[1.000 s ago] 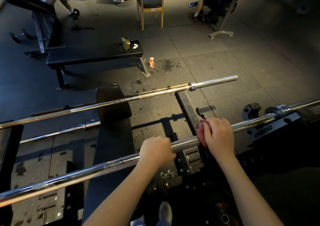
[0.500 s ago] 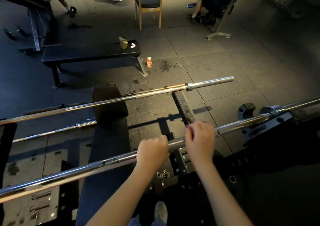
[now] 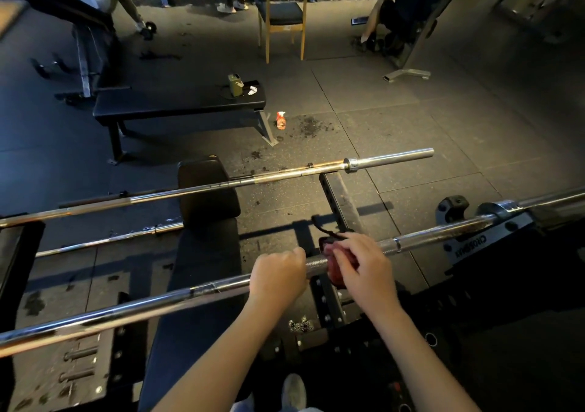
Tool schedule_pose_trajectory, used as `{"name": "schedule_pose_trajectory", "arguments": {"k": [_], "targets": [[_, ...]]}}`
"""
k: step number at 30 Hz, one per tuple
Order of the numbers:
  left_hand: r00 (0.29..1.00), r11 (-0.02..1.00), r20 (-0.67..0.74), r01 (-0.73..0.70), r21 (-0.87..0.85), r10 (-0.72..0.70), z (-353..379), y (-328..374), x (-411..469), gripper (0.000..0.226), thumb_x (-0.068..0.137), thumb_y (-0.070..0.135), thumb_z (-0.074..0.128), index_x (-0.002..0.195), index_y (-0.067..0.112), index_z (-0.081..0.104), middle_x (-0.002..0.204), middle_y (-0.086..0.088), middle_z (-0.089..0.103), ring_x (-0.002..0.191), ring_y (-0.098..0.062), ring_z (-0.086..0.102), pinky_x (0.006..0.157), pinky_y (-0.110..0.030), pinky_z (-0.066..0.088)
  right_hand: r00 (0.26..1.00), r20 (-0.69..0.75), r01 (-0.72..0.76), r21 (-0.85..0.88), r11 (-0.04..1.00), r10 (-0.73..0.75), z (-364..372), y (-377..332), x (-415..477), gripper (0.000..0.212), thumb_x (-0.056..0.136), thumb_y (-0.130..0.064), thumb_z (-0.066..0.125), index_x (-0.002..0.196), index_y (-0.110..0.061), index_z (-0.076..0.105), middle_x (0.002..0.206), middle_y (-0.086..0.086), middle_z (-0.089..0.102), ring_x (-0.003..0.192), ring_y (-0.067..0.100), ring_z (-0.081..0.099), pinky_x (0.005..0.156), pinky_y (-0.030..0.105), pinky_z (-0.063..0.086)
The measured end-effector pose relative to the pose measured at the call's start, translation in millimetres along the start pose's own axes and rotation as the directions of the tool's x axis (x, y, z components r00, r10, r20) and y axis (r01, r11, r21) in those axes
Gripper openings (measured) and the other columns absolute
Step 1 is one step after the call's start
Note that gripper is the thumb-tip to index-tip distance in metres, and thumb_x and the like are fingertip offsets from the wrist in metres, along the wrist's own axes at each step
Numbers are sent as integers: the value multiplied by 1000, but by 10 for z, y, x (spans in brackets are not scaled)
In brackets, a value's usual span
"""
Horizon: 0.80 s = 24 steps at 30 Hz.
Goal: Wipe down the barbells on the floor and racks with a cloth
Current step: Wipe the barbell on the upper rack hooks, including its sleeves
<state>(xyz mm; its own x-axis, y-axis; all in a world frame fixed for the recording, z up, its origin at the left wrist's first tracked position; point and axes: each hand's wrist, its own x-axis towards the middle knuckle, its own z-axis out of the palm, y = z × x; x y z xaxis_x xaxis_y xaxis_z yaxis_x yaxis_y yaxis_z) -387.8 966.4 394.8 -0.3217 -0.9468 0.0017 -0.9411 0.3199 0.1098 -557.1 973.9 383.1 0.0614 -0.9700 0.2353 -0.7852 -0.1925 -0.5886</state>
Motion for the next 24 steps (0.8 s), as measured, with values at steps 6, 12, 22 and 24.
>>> {"name": "schedule_pose_trajectory", "arguments": {"k": [6, 12, 22, 24], "targets": [[954, 980, 301, 57, -193, 4, -96, -77, 141, 25, 91, 35, 56, 112, 21, 55, 97, 5, 61, 82, -12, 58, 71, -24, 45, 999, 46, -23, -61, 998, 25, -292, 290, 220, 19, 90, -18, 64, 108, -15, 62, 98, -9, 57, 92, 11, 54, 82, 25, 43], [836, 957, 548, 184, -224, -33, -114, -66, 324, 33, 87, 36, 61, 114, 19, 59, 89, 5, 55, 81, -13, 56, 73, -27, 47, 1000, 6, -2, 46, 999, 2, -136, 160, 16, 32, 89, -36, 52, 113, -18, 60, 106, -11, 55, 102, 4, 46, 88, 21, 36], [947, 999, 319, 32, -15, -26, -121, -4, 182, 24, 94, 37, 47, 94, 18, 62, 80, 3, 61, 73, -17, 62, 69, -31, 51, 986, 73, 150, -14, 989, -149, 220, -175, 68, 20, 91, -35, 46, 94, -22, 61, 88, -12, 58, 82, 2, 48, 75, 14, 34], [967, 999, 253, 37, -22, -30, -89, 1, 138, 23, 94, 36, 47, 95, 18, 61, 81, 3, 61, 70, -17, 59, 67, -29, 48, 969, 91, 236, -71, 969, -230, 80, 23, 131, 23, 92, -34, 44, 93, -21, 62, 86, -10, 61, 79, 4, 51, 72, 21, 42]]}}
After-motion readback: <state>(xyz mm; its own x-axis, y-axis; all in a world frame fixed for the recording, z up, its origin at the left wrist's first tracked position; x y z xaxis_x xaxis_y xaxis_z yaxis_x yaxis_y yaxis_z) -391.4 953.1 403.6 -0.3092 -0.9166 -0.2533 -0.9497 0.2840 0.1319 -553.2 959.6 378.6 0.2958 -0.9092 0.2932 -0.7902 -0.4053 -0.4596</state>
